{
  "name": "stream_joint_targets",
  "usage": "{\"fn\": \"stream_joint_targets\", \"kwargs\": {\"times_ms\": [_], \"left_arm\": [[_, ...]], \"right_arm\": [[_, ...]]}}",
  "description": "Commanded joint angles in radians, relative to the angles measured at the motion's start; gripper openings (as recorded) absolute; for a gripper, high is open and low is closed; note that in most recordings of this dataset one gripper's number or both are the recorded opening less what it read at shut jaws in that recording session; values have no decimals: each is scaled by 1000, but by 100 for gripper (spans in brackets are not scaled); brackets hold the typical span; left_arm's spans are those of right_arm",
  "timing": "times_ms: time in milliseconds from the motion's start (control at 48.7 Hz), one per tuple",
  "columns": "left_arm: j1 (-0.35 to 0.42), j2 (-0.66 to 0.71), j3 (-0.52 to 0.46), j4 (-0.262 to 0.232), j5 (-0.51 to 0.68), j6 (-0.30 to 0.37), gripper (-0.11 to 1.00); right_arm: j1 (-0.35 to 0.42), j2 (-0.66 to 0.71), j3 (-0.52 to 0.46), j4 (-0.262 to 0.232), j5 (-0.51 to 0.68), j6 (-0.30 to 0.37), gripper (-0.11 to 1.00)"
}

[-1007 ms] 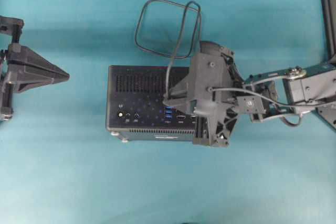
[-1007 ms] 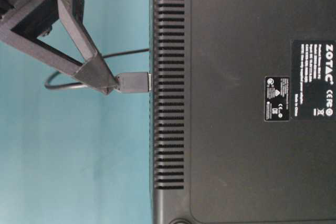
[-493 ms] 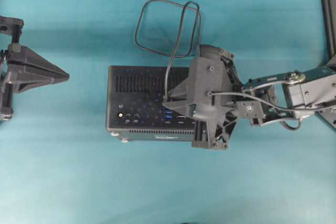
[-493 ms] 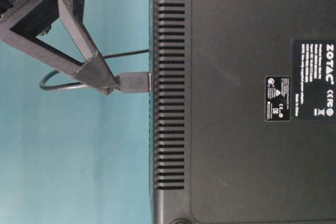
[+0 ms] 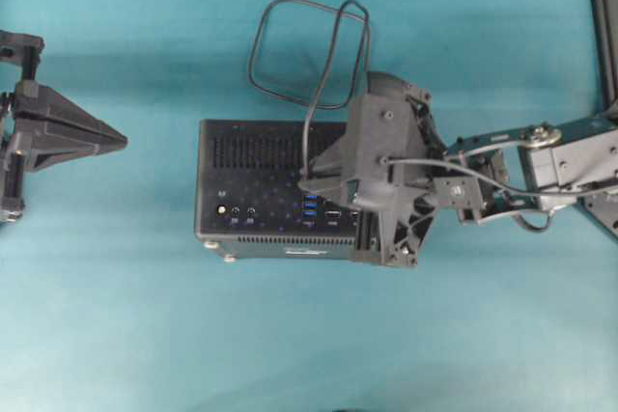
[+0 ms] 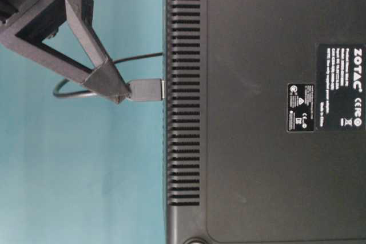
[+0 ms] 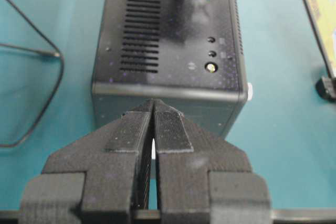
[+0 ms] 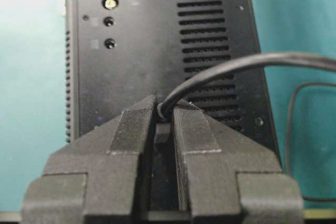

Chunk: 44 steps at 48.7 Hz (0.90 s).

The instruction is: Insert the USB into the PC box with both arms.

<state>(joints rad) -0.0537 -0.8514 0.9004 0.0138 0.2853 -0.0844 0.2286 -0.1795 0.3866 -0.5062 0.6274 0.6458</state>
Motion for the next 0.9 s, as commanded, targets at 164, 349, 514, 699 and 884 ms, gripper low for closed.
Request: {"fn": "stream_joint_targets", "kwargs": {"times_ms": [164,349,514,699,884], "left_arm": [[0,0,-14,2,-9,-2,0],[0,0,-12,3,-9,0,0],[0,-2,-12,2,-9,0,0],[0,-2,-12,3,-9,0,0],[0,-3,-12,3,-9,0,0]], "right_arm": [[28,-9,2,5,-3,-3,9],[55,11,-8,21,-37,0,9],[35,14,-8,18,-28,-3,9],[-3,2,-9,-11,12,-12,9],[-12,-6,-6,-21,34,-15,9]]}}
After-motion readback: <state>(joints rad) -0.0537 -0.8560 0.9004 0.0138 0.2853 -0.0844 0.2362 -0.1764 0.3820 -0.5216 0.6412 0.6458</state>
